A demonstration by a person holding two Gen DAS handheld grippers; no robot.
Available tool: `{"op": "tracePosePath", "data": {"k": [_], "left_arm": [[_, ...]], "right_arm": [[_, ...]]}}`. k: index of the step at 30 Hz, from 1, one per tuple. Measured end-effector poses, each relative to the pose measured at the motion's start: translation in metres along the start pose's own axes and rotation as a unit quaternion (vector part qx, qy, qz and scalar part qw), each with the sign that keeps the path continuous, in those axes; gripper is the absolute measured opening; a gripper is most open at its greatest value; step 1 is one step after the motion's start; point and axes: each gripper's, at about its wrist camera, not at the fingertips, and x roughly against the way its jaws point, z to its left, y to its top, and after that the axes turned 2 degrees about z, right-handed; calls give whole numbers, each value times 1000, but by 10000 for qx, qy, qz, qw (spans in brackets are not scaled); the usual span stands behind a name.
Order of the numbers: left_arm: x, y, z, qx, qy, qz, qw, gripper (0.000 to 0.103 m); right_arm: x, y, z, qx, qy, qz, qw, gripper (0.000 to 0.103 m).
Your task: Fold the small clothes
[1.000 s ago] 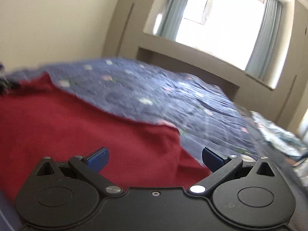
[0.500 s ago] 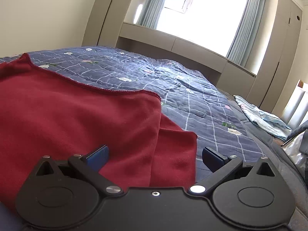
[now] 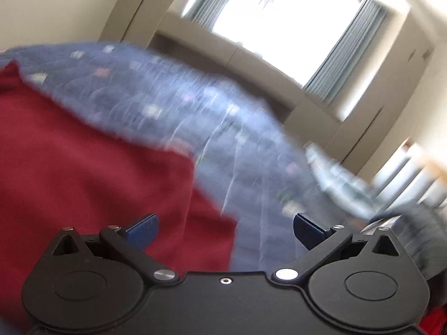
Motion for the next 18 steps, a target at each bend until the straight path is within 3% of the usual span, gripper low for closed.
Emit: {"op": "tracePosePath", "data": {"k": [2,4,8,12,18], "left_arm": [[0,0,0,2,-3,-7,10000,103],[0,-1,0,7,-5,-16,10000,103],[1,-1,1,24,-23,-24,10000,103],[1,-1,1,18,-16,-21,10000,103],[1,0,1,17,-15,-21,10000,103]], "right_arm": [[-4,22,12,-361,790,-20,9962,102],[-19,43,31,-738,1655,64,9834,102],[-49,83,88,-925,2594,2,9613,102],[-68,112,150,-436,2934,-132,9549,102],[-91,113,213,248,3263,40,9449,102]]}}
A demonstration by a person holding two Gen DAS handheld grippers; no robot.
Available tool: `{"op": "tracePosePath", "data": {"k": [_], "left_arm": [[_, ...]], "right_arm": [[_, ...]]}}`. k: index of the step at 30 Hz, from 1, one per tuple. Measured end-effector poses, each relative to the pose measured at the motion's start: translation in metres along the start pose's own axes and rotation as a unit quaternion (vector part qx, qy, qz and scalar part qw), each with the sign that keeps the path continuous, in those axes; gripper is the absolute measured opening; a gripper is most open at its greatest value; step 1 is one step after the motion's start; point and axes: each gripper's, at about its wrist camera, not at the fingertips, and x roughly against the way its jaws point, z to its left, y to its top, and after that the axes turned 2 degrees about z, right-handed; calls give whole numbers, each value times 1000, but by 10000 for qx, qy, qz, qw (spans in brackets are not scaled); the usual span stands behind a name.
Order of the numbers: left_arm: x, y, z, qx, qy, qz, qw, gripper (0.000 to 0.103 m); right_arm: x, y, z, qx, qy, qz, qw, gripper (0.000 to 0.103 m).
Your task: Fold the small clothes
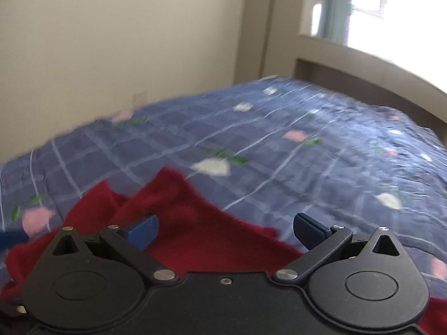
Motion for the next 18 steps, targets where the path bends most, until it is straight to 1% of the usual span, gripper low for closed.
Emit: {"op": "tracePosePath", "data": {"k": [1,2,6,8,10,13,16,18], "left_arm": [[0,0,0,1,0,1,10000,103],[0,0,0,1,0,2,10000,103],[0,0,0,1,-2,3,10000,103],[0,0,1,2,-5,-4,10000,103],[0,0,1,15,-14,-8,10000,103],[0,0,0,11,-8,-10,10000,103],[0,-1,0,11,-8,-11,10000,103],[0,-1,-1,5,-3,-14,10000,103]], "right_arm": [[-7,-2,5,105,-58,90,9999,102],[-10,-4,7,136,-84,85,9998,102],[-7,-5,1,-57,15,44,10000,102],[-1,-6,-3,-138,-57,-37,9999,102],[15,-8,-9,-192,-370,-168,9990,102],[43,-20,-25,-112,-692,-276,9972,102],[60,-38,-49,179,-1066,-224,9939,102],[71,-52,-70,148,-1418,-158,9897,102]]}}
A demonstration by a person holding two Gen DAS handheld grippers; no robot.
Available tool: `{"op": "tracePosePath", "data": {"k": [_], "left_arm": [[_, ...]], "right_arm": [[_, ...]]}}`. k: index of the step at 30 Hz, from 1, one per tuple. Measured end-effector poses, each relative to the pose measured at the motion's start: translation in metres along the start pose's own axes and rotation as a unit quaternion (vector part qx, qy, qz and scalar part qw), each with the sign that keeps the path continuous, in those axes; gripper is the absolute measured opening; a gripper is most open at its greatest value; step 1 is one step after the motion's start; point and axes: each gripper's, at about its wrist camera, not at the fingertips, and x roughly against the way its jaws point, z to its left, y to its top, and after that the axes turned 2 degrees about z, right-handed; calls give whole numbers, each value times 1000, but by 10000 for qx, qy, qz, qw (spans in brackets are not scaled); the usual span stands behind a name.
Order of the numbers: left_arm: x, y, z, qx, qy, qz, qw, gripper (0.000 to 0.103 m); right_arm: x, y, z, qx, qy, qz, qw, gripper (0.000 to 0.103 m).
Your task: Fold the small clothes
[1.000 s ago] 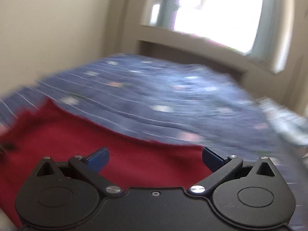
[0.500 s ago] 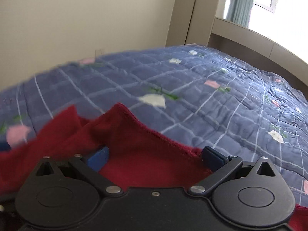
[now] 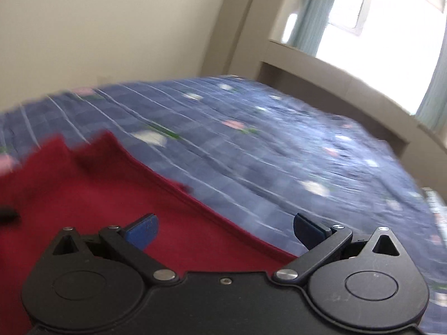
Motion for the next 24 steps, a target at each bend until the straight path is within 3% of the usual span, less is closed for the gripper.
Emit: {"op": "tracePosePath", "data": {"k": [4,6,8,14,20,24], "left_arm": [[0,0,0,0,1,-1,10000,103],[0,0,0,-1,1,-2,10000,103],[0,0,0,-11,11,2,10000,103],[0,0,-1,-16,19,-3,10000,103],[1,-1,1,26,-24,-30,10000,103],[1,-1,1,31,-27,-39,10000,103]], "right_arm": [[-5,-37,-51,-671,-217,401,9967,102],[-18,-57,-77,-1388,285,714,9873,103],[-10,-60,-92,-1801,526,451,9812,103],[23,-52,-70,-1082,132,357,9934,103],[90,-60,-27,-766,327,213,9963,103],[110,-63,-1,-918,-256,451,9944,103]]}}
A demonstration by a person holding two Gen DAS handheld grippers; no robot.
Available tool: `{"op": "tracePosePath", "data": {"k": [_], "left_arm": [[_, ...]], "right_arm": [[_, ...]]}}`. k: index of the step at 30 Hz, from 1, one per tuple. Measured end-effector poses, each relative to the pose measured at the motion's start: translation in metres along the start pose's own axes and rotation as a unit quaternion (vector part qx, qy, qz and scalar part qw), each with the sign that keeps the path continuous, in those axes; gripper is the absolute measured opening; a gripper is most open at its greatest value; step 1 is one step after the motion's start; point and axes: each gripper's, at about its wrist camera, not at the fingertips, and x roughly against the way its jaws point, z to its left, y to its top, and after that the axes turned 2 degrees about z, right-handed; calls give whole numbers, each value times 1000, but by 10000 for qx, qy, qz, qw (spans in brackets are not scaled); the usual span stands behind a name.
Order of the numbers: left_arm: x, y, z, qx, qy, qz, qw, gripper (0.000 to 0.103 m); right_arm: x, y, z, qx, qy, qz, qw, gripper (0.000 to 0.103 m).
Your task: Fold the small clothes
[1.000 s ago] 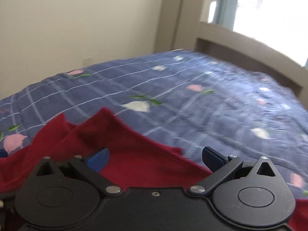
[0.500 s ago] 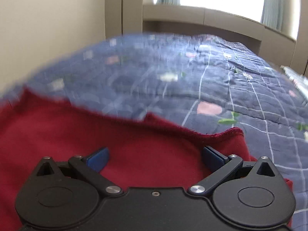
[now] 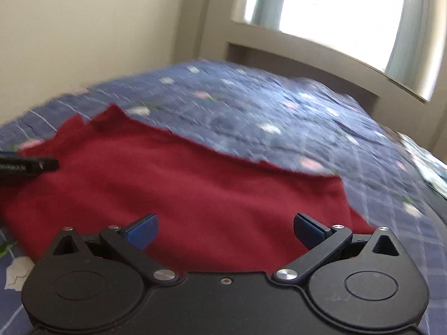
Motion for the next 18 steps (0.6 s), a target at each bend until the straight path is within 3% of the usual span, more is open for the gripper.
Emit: {"op": "tracePosePath", "data": {"k": [5,12,18], "left_arm": [[0,-1,0,5,-1,-8,10000,103],[0,-1,0,21,-11,-25,10000,103],[0,-1,0,22,-10,-30,10000,103]], "right_arm": [[10,-15,12,-59,-303,-260,9992,103],[-10,-44,-2,-663,291,-82,9973,103],[-11,-45,-2,-707,376,-115,9967,103]]}}
